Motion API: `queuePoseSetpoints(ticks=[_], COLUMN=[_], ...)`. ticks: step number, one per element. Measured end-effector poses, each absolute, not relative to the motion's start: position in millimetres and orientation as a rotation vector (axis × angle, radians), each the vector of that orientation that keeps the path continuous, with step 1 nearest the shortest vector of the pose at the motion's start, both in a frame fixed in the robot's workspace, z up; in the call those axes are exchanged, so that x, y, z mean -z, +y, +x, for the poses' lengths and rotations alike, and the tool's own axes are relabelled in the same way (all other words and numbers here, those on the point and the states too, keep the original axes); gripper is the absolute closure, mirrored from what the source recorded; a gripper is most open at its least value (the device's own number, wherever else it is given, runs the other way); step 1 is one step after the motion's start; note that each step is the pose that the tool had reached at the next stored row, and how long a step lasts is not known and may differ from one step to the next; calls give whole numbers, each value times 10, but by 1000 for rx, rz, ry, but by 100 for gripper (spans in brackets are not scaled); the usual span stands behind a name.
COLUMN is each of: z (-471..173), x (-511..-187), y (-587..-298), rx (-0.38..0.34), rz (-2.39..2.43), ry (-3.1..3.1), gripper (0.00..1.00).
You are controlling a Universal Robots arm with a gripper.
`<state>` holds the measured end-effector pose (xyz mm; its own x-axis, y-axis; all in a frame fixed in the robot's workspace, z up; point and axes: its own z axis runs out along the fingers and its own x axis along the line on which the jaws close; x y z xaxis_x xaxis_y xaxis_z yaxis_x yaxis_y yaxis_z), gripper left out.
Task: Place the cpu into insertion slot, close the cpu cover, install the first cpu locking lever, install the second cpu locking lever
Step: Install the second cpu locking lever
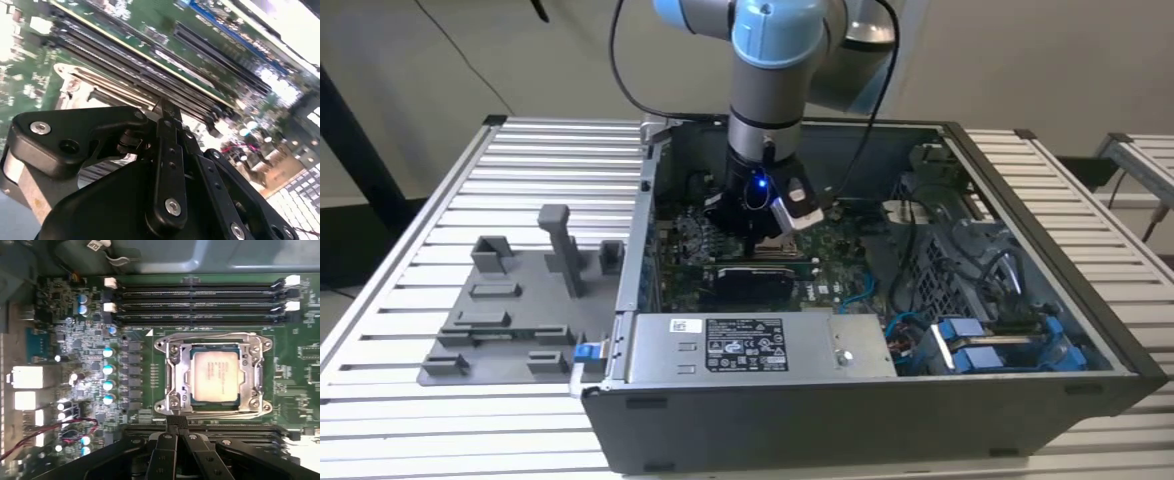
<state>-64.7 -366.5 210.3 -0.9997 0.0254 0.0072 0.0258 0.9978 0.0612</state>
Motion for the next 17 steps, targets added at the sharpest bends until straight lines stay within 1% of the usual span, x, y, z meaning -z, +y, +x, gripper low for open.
queuePoseSetpoints(ticks=[8, 17], z=[-645, -645], x=[-2172, -2561], y=[-3663, -3663], rx=[108, 109], rz=[-52, -52], ry=[-3157, -3157], gripper=[89, 89])
